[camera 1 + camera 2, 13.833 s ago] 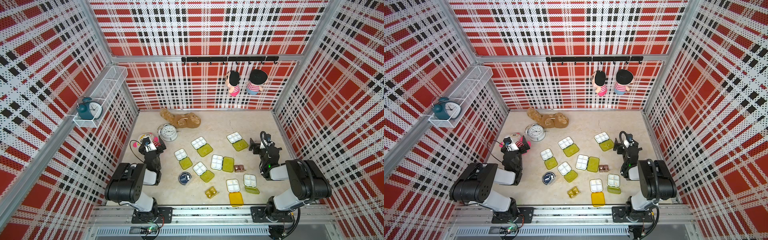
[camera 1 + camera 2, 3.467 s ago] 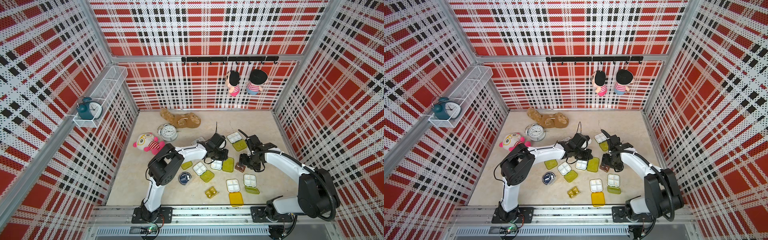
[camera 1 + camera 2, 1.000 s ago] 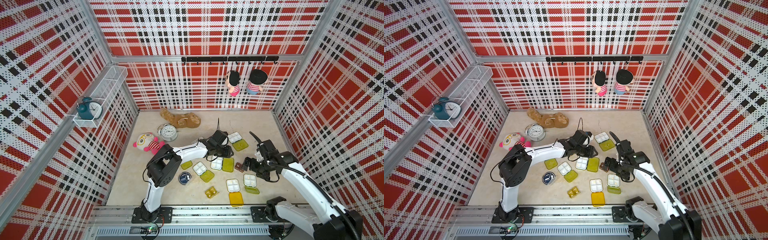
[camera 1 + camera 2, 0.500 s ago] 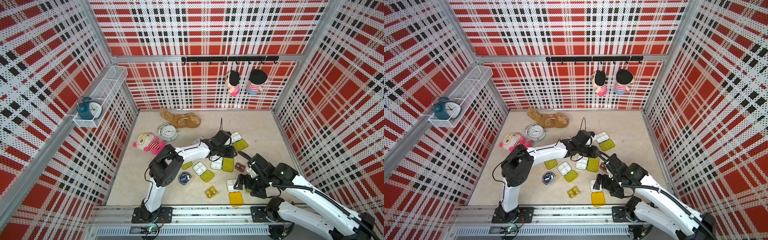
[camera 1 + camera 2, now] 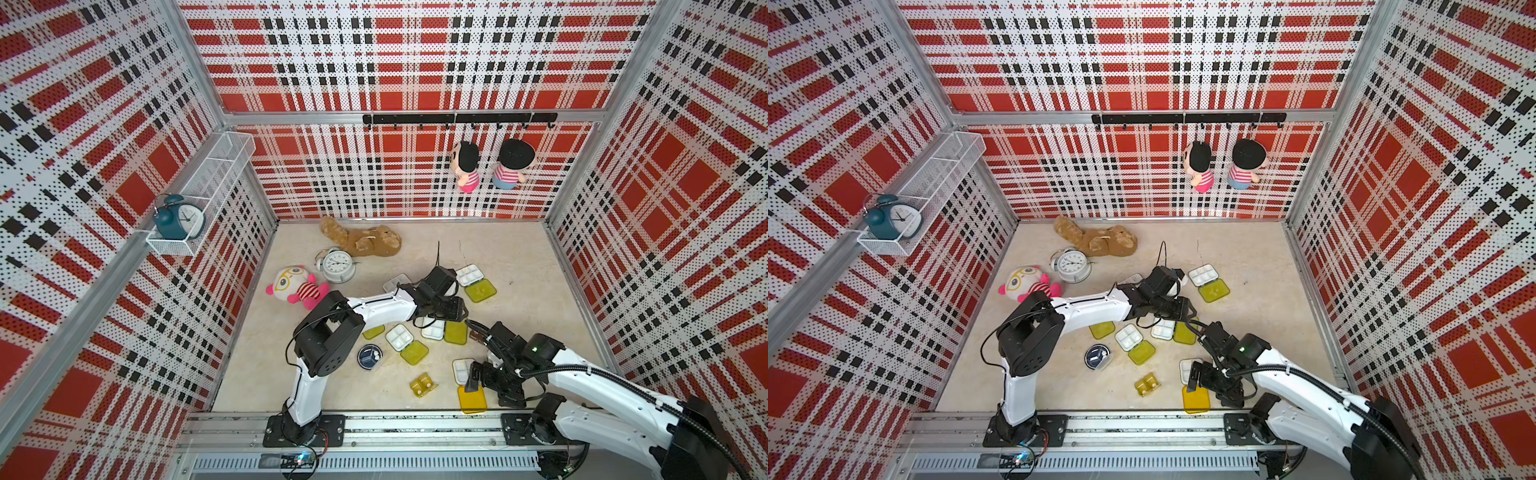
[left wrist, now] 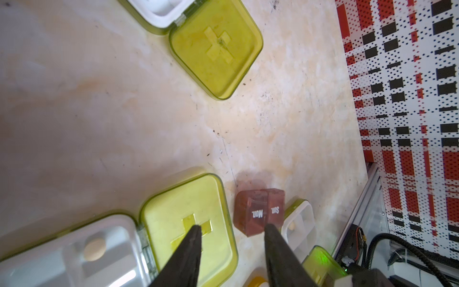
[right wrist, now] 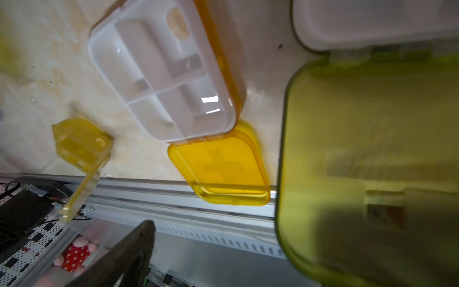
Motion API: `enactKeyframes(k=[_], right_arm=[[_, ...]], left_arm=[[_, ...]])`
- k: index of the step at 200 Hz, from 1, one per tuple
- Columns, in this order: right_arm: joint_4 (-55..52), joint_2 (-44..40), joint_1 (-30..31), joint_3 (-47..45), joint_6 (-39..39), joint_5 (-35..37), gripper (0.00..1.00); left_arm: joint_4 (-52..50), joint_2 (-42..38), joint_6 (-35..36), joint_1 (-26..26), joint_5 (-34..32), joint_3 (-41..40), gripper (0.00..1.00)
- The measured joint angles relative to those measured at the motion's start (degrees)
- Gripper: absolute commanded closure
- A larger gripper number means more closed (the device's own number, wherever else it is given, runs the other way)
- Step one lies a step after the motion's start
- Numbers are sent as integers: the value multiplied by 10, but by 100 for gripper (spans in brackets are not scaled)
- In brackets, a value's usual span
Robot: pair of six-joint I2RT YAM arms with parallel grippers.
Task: Close pillboxes
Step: Close the lid on the pillbox.
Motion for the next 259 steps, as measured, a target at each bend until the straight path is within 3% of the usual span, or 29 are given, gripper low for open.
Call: enactKeyframes(k=[61, 122, 187, 259], right_arm=[[-5, 21, -90, 40, -74, 31, 0], [-2, 98, -110, 108, -131, 59, 0], [4, 128, -158, 110, -175, 78, 0], [35, 149, -164, 110, -183, 80, 0]], left_arm=[[2, -4, 0, 8, -1, 0, 55], [2, -5, 0, 14, -1, -2, 55], [5, -30, 0, 27, -2, -37, 55], [5, -40, 0, 33, -2, -48, 55]])
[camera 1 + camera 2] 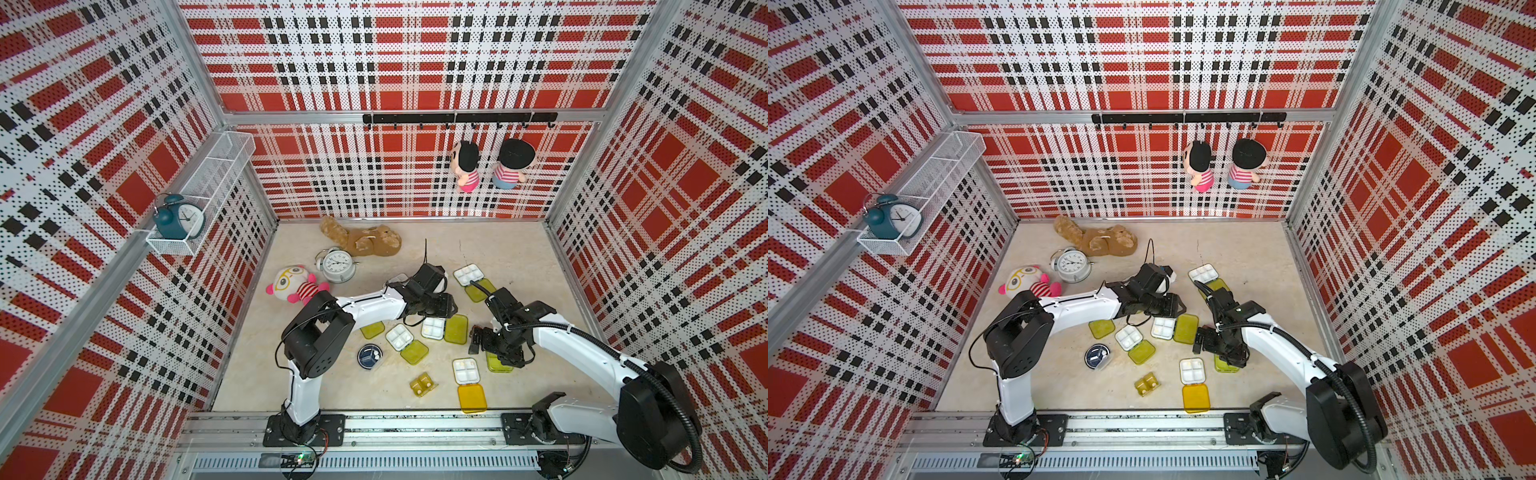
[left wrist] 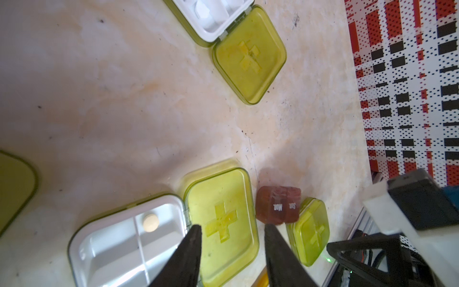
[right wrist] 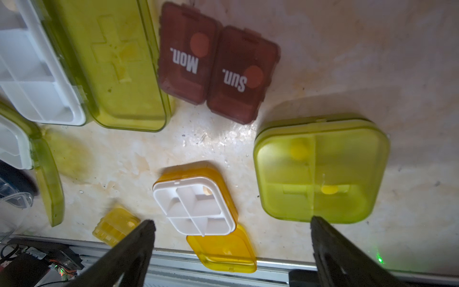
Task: Close pillboxes
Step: Close the lid on the pillbox.
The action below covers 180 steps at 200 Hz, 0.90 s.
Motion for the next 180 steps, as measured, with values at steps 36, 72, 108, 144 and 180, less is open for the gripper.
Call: enactKeyframes(k=[36, 72, 108, 144, 180], right_arm=[[5, 0, 0, 0, 1, 3, 0], [7, 0, 0, -3, 2, 11, 0], [7, 0, 0, -4, 2, 15, 0], [8, -3, -1, -11, 5, 17, 0], [11, -3, -1, -18, 6, 18, 0]], left_arm=[[0, -18, 0, 2, 0, -11, 55], [1, -31, 0, 3, -2, -24, 55], [2, -33, 0, 3, -2, -32, 55], [2, -34, 1, 3, -2, -35, 55], [4, -38, 1, 3, -2, -40, 55]])
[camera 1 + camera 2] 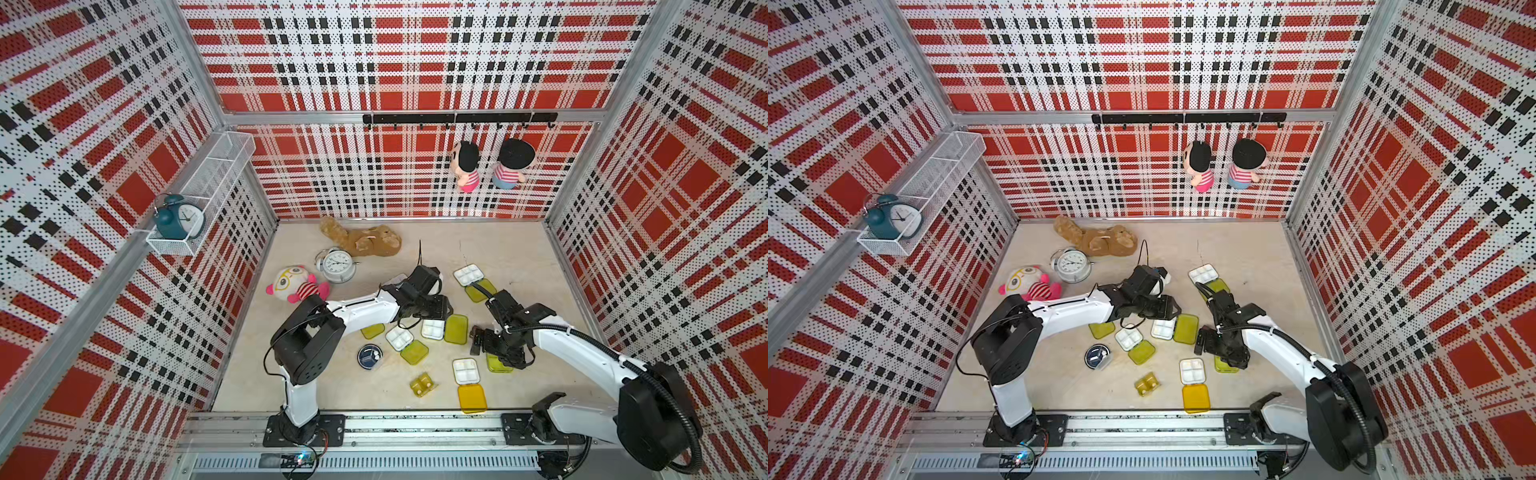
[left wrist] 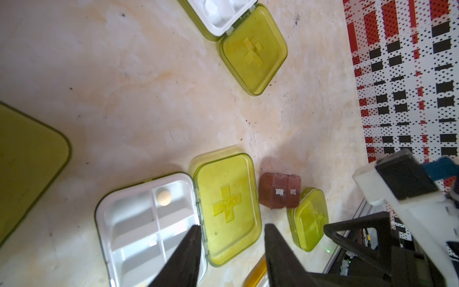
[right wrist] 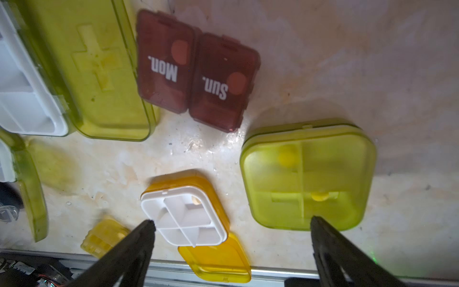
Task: Close pillboxes
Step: Close the lid on the pillbox.
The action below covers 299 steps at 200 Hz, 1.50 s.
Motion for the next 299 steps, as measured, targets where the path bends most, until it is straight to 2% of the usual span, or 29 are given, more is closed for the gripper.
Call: enactKeyframes(k=[128, 180, 299], right_arm=[[21, -19, 0, -28, 17, 5, 0], [18, -2, -3, -19, 16, 5, 0], [15, 26, -18, 2, -12, 3, 0]], left_arm=[[2, -19, 0, 0, -1, -14, 55], [3, -39, 0, 4, -9, -36, 55], [3, -39, -1, 10, -13, -28, 55]])
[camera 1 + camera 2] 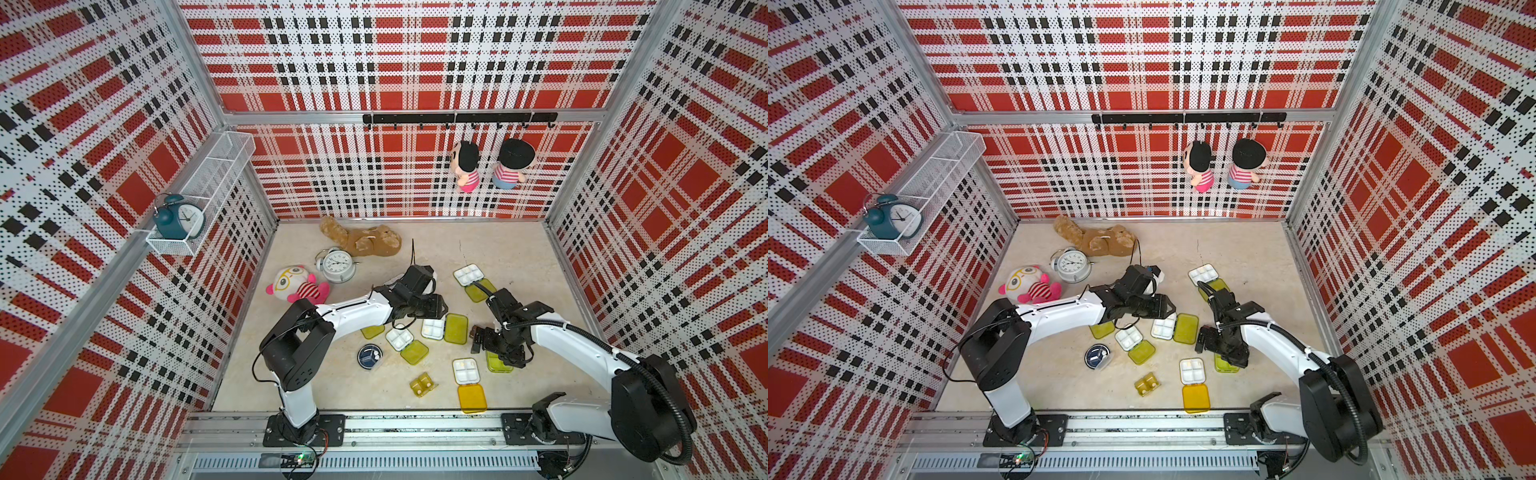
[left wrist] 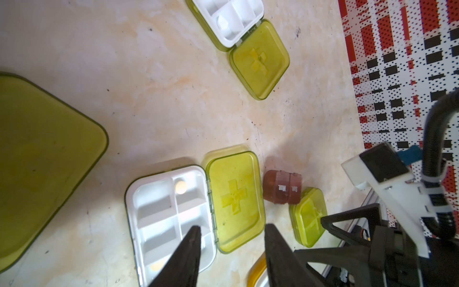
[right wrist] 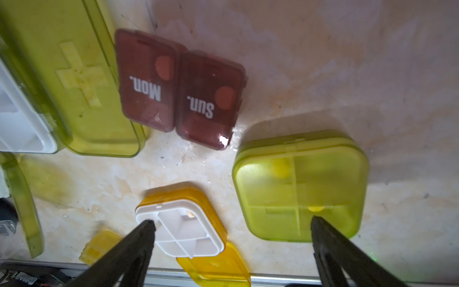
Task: Close pillboxes
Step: Close the lid on the pillbox.
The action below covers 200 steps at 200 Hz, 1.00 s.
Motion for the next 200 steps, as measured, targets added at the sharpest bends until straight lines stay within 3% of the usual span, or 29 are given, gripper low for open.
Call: enactKeyframes(k=[126, 200], right_arm=[[38, -1, -9, 7, -48, -1, 0], [33, -32, -55, 96, -54, -31, 0]], left_arm=[[0, 17, -5, -1, -6, 35, 54], [-7, 37, -6, 6, -4, 85, 54]])
